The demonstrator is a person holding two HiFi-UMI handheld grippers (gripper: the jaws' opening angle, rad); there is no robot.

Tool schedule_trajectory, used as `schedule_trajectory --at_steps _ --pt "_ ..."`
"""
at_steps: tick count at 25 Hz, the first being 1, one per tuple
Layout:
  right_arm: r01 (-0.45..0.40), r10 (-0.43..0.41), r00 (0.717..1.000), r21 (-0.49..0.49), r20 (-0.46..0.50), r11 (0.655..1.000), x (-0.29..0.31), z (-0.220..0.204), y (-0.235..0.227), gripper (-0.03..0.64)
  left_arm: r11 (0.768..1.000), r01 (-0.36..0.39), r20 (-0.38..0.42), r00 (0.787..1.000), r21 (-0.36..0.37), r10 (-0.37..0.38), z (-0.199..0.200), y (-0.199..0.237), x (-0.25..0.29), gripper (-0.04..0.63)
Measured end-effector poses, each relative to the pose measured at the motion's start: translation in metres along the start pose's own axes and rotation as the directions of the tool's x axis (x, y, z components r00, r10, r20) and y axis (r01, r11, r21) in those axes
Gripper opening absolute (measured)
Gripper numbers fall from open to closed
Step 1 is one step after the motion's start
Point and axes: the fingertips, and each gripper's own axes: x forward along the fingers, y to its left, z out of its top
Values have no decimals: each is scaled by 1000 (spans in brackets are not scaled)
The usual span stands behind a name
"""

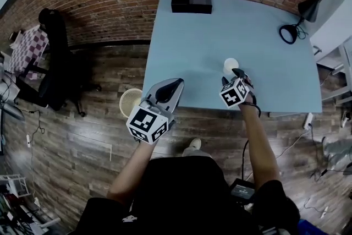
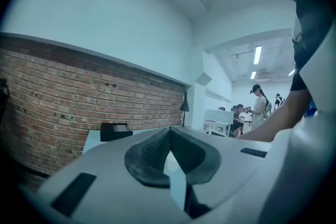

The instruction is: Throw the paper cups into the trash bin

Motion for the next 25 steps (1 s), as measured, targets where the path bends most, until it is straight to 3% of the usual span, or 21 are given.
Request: schedule_trajectory --at_steps 5,13,25 --pt "-11 -12 994 -208 -105 978 41 -14 -6 219 999 -42 -6 999 -11 42 -3 6 9 3" --pt "-59 -15 979 -353 -204 934 76 -34 -10 234 995 -100 1 995 -25 100 -1 12 13 3" --pt "-78 -43 962 -421 -271 904 92 -42 -8 233 989 -144 14 989 -27 144 5 15 3 3"
